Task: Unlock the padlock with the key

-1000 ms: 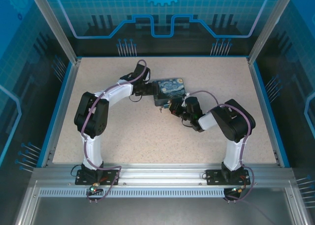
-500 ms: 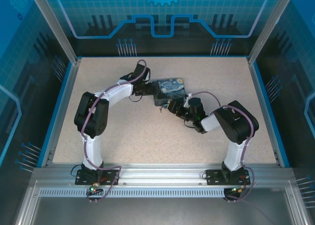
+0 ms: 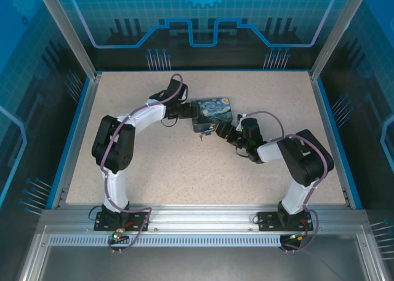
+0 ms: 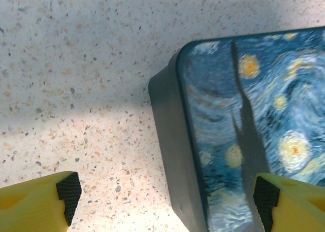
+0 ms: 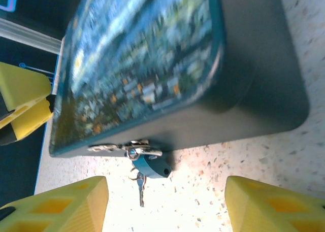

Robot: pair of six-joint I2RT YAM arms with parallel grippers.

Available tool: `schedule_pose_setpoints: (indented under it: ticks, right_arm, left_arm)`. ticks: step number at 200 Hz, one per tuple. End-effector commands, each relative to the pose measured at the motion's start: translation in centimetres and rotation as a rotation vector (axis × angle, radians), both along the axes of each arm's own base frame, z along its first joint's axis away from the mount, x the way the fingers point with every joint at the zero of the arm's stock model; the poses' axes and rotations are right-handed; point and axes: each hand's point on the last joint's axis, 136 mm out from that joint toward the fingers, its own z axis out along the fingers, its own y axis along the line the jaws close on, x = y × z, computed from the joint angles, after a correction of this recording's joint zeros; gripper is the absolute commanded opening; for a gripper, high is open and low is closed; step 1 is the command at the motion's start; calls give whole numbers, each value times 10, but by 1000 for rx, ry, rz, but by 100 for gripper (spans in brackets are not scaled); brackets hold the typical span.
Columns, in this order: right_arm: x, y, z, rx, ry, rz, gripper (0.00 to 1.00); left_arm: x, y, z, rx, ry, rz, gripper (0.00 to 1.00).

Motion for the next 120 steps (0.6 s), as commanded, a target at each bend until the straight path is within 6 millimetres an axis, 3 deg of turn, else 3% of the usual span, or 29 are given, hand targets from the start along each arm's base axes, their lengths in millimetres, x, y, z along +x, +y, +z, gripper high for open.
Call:
schedule_pose_setpoints:
  ticks: [1,64,114,120]
  right_arm:
    - [1,-13,10,-54,-4,-12,65]
    - [25,-20,14,-67,19,-9,66]
    - [52,-8,20,-33,11,42,65]
    - [63,-4,31,-22,-14,50,66]
  left_arm:
    - [20,-3,49,-29,-93,0,92]
    - [64,-19,58,-27,-109,-41,98]
    - [53,-13,50,-19,-94,-38,99]
    - [50,-13,48,-19,-89,-39,99]
